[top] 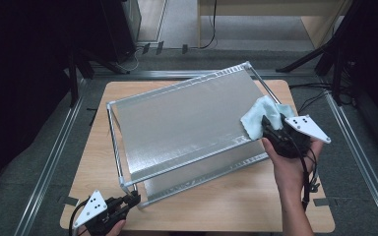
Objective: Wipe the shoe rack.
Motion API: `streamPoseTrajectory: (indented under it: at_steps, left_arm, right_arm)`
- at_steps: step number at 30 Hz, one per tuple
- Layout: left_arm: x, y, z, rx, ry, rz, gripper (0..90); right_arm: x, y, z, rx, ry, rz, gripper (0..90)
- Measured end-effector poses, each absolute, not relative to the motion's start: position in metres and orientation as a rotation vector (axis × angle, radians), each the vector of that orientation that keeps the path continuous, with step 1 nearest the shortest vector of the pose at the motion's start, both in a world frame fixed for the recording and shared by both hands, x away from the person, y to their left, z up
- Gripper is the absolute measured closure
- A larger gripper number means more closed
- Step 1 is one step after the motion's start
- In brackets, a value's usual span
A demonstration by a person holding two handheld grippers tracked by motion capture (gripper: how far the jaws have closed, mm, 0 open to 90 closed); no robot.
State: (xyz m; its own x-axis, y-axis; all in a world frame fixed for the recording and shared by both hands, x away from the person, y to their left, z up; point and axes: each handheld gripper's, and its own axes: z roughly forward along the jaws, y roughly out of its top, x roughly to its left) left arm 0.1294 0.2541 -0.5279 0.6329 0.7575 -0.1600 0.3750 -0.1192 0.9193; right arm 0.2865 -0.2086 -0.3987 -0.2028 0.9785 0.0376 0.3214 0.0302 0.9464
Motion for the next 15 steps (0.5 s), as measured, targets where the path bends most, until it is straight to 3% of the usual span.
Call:
streamPoseTrajectory:
  at_steps: [2, 5, 15]
  left_arm:
    - [0.129, 0.253, -0.528, 1.729, 0.932, 0.427, 78.6]
    - [0.129, 0.252, -0.527, 1.728, 0.935, 0.428, 78.7]
    - [0.128, 0.225, -0.528, 1.74, 0.912, 0.407, 78.6]
  right_arm:
    - [0.286, -0.206, -0.402, 1.334, 1.606, 1.179, 68.9]
    - [0.282, -0.202, -0.403, 1.332, 1.601, 1.206, 75.8]
    - [0.243, -0.131, -0.41, 1.103, 1.795, 1.372, 80.9]
